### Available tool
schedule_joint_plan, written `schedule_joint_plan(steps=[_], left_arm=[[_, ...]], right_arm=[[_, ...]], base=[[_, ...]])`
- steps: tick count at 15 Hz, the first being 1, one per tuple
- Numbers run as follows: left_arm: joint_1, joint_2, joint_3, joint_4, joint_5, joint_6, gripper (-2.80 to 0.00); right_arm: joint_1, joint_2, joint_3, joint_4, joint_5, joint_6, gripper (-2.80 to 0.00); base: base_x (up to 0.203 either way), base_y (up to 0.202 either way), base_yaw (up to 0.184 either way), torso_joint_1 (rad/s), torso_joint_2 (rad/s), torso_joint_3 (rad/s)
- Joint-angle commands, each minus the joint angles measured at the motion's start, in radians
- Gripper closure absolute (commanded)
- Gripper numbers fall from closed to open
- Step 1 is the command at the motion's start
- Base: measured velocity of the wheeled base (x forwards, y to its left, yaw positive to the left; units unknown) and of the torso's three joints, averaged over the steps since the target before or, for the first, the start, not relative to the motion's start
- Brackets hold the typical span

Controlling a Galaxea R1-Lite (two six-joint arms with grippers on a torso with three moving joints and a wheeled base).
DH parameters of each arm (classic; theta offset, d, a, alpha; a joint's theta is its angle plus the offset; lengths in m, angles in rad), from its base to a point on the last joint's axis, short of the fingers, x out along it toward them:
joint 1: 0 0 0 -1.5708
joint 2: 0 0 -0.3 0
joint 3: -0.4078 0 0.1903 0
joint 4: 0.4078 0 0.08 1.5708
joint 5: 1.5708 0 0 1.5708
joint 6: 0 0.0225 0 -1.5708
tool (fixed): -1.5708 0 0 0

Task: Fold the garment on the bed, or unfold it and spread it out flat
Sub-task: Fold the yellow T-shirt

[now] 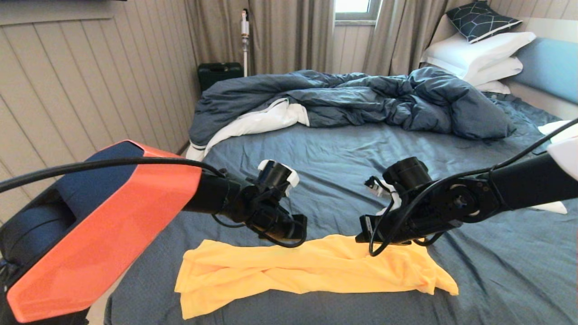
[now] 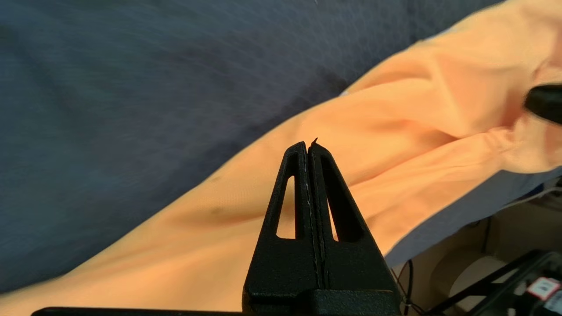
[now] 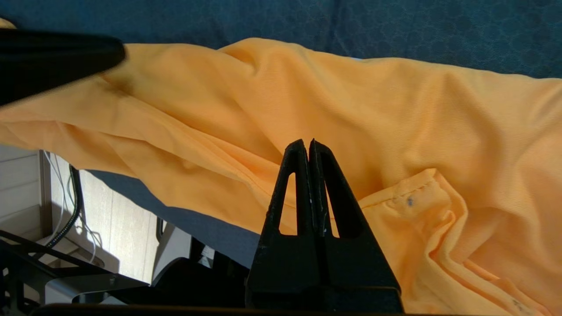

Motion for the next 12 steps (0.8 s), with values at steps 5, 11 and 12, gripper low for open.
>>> schedule_joint_plan(steps=[5, 11, 12], left_arm=[[-0.051, 0.007, 0.050, 0.004, 0.030, -0.015, 0.00], [-0.077, -0.116, 0.172, 0.002, 0.042, -0.015, 0.00], [-0.083, -0.130, 0.183, 0.001, 0.042, -0.016, 0.00]], right_arm=[[0.002, 0.043, 0.001, 0.001, 0.002, 0.006, 0.00], [0.003, 0.095, -0.011, 0.001, 0.001, 0.026, 0.00], [0.004, 0.107, -0.022, 0.001, 0.001, 0.026, 0.00]], base=[[0.000, 0.000, 0.000, 0.000, 0.00, 0.000], [0.000, 0.000, 0.000, 0.000, 0.00, 0.000], [0.000, 0.000, 0.000, 0.000, 0.00, 0.000]])
